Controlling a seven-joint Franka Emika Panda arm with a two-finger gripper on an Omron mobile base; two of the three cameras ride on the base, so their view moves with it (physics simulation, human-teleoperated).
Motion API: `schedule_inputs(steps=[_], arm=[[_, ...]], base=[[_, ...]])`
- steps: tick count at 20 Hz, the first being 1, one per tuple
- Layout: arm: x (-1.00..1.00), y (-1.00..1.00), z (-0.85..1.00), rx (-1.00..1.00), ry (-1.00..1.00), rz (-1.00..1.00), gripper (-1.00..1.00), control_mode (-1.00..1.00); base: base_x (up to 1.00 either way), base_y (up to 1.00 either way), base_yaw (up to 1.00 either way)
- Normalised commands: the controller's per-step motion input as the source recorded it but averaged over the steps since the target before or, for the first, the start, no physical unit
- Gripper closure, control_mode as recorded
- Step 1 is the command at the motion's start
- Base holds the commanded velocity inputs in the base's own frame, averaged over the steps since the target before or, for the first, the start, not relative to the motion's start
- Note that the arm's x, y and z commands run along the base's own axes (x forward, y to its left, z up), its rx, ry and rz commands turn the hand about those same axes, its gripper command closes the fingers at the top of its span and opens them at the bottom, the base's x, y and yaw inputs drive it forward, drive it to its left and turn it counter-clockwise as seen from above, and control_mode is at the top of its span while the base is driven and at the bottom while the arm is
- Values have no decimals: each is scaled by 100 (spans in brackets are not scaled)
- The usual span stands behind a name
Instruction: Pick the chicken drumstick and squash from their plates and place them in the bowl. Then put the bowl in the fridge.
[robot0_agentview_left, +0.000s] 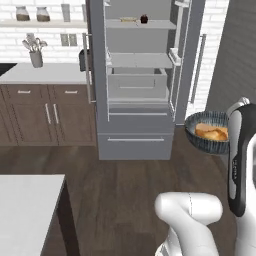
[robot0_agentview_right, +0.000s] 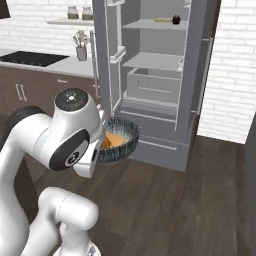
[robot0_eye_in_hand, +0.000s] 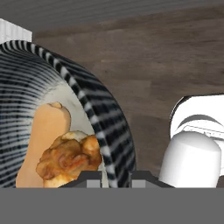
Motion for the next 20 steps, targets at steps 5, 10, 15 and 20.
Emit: schedule_inputs(steps=[5,10,15,20], arm=[[0,0,0,0,0,0,100,100],[0,0,0,0,0,0,100,100],[0,0,0,0,0,0,100,100],[0,0,0,0,0,0,100,100]], base=[[100,37,-12],[100,34,-16],[100,-1,-11],[100,37,-11]])
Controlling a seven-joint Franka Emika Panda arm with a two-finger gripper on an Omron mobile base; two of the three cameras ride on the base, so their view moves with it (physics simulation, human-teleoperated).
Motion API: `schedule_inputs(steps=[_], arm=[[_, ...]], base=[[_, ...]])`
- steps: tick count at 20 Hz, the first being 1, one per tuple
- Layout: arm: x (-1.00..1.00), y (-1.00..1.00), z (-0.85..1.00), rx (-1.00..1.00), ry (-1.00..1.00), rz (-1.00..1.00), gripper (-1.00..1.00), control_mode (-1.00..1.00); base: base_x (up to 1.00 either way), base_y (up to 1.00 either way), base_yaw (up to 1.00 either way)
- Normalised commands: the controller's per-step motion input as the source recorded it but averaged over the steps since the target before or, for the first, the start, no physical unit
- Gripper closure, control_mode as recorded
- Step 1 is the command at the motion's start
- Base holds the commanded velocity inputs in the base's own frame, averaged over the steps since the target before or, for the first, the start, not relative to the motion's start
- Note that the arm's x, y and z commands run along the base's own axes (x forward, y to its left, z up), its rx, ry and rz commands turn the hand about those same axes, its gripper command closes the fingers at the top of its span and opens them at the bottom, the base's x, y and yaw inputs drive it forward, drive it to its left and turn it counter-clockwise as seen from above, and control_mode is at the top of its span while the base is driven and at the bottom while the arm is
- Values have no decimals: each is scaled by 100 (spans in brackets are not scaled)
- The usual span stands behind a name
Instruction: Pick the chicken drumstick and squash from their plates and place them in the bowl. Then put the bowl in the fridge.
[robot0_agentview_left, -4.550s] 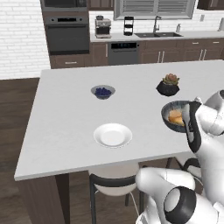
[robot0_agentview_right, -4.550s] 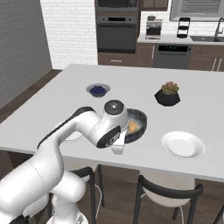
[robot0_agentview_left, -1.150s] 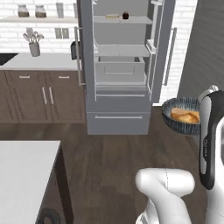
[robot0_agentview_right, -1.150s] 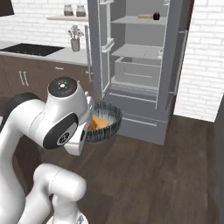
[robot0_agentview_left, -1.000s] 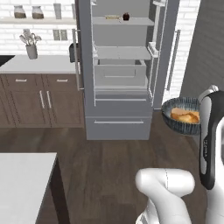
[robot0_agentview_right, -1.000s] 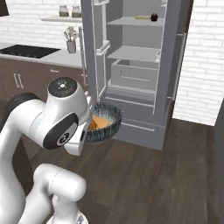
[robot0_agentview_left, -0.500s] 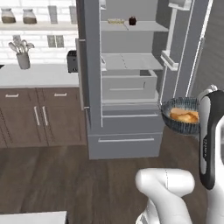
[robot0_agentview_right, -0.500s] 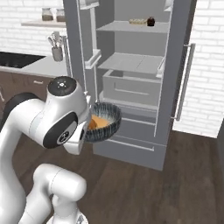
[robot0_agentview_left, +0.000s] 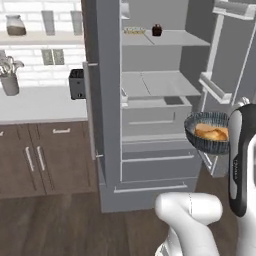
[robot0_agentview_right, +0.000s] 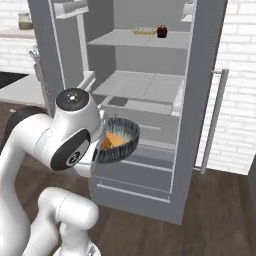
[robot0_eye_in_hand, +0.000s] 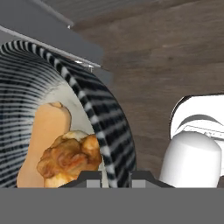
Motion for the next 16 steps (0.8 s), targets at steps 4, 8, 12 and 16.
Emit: schedule_inputs(steps=[4,8,12,16], arm=[[0,0,0,0,0,0,100,100],[0,0,0,0,0,0,100,100],[0,0,0,0,0,0,100,100],[0,0,0,0,0,0,100,100]], base=[[100,29,-12],[100,5,-8],[87,10,-9],[57,6,-12]])
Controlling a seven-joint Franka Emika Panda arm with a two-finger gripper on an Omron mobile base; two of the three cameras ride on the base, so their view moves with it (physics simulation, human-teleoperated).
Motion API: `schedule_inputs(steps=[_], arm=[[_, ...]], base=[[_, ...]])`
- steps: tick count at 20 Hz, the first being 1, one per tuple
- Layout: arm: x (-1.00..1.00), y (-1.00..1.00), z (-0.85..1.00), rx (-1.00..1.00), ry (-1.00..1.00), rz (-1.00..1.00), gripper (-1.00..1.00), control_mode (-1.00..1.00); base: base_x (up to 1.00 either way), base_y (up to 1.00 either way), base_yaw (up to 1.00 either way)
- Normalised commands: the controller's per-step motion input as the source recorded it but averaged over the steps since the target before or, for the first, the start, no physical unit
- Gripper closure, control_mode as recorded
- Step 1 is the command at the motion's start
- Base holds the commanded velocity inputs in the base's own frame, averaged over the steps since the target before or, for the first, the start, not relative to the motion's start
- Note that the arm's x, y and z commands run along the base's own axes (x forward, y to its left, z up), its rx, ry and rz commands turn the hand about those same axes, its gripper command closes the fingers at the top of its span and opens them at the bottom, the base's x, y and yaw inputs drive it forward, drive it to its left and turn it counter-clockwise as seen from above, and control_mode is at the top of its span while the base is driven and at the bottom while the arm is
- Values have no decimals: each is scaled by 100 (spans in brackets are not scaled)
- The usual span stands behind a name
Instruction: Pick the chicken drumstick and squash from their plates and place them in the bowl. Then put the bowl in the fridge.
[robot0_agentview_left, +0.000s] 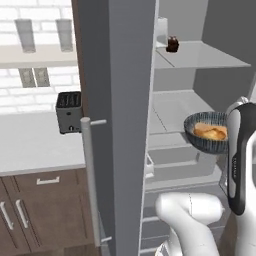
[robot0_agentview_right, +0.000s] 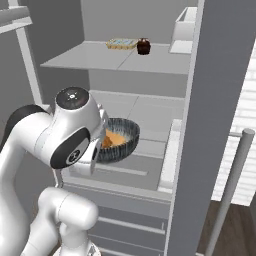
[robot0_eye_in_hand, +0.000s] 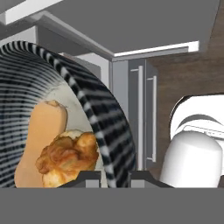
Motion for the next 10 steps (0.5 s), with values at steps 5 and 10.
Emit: schedule_inputs(steps=[5,10], arm=[[56,8,0,-2,-2,-4,100,-100],[100,0,-13,1,-3,0,100,-100]], base=[[27,6,-3],[0,0,0]])
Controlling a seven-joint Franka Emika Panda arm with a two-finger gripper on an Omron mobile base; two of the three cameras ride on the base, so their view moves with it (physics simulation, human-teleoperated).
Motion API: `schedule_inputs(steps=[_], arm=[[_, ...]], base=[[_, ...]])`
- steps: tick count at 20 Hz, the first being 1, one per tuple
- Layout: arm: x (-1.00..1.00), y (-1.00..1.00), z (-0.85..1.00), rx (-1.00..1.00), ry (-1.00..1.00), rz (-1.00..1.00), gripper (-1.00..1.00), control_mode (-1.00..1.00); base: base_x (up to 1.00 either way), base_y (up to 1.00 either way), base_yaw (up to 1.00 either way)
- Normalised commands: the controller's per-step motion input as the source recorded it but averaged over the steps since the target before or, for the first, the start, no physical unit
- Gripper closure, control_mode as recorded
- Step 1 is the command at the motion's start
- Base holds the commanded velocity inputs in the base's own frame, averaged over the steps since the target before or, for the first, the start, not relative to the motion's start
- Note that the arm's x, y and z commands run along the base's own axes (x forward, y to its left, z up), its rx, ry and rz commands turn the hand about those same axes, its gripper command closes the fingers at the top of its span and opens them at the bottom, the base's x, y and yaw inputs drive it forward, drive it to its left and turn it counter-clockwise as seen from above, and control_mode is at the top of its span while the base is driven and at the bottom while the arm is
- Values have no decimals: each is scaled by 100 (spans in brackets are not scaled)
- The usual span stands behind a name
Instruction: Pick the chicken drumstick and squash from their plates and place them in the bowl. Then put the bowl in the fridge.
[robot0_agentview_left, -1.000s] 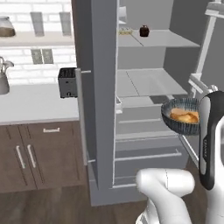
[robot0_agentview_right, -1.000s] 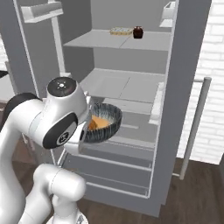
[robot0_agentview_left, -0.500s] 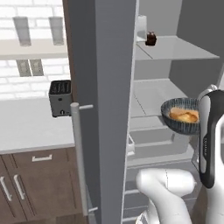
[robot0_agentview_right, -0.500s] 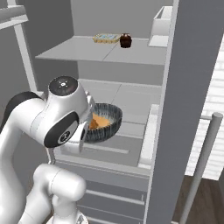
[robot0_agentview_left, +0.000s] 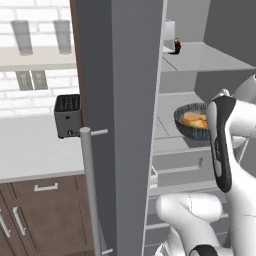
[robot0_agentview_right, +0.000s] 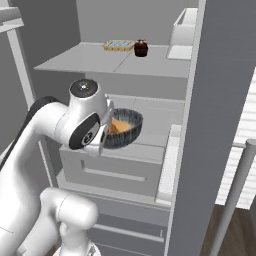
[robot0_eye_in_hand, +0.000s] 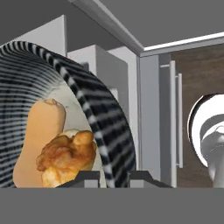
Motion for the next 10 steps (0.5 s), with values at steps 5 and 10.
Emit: schedule_inputs(steps=[5,10], arm=[[83,0,-28,2,-13,7,100,-100],[86,-1,-38,7,-12,2,100,-100]], base=[[0,0,0],[0,0,0]])
